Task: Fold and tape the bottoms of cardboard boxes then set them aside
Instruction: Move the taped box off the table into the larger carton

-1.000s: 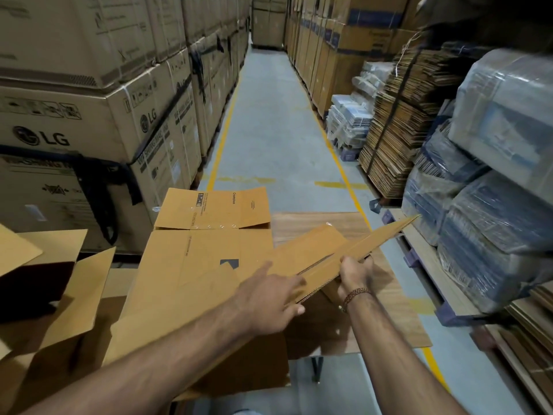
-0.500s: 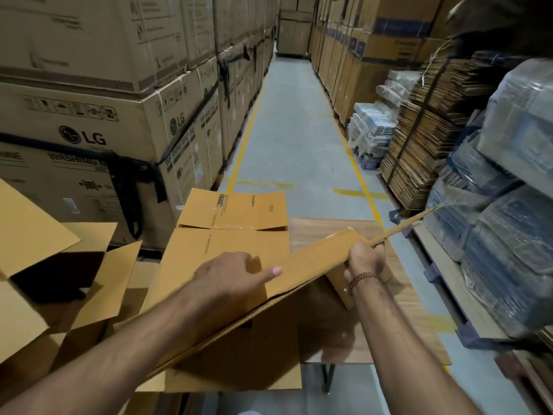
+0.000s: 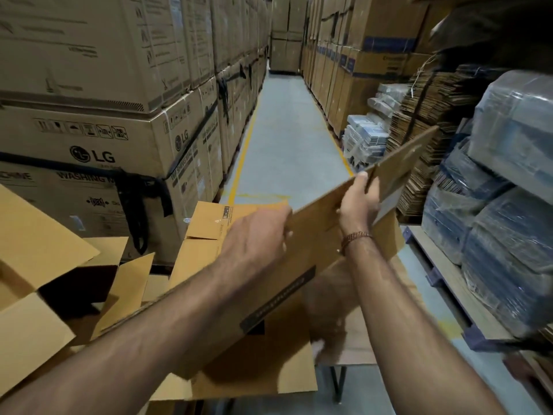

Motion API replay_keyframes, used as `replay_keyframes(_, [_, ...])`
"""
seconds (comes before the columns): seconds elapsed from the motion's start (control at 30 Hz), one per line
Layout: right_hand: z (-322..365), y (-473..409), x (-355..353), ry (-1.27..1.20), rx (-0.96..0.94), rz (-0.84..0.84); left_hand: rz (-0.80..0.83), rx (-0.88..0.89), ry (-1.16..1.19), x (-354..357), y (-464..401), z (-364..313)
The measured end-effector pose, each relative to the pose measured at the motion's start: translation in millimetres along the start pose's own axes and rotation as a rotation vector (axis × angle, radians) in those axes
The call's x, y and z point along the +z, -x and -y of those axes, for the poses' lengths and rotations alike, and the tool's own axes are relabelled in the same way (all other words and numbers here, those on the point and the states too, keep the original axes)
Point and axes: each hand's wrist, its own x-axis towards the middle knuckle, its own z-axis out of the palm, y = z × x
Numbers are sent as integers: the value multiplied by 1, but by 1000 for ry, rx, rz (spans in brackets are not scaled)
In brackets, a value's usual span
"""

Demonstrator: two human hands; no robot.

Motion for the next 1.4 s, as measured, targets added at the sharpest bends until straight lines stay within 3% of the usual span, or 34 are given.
replay_keyframes(0.07, [-20,-3,-2,-41,-11,44,-41,-28,-3,-26,-9,0])
replay_keyframes(0.33, [-123,20,-56,11,470,300,-153,-136,323,-111,-13,-23])
replay_keyframes(0.47, [-143,22,-96,-269,789,559,-180,-150,628,-141,11,-46])
replay_keyframes(0.57, [-146,21,-114,-556,884,719,-204,-226,753,-150,24,-51])
replay_keyframes(0.67, [-139,17,-127,-664,847,780,-225,-301,778,-144,33,-42])
replay_keyframes(0.77, [-139,4,-140,-645,787,734,-269,-386,754,-130,40,-21])
replay_keyframes(1.13, [-141,-3,-147,-14,281,494,-262,-602,575,-16,50,82])
replay_keyframes(1.4, [-183,14,-66,194,196,448,-251,-674,487,52,20,179])
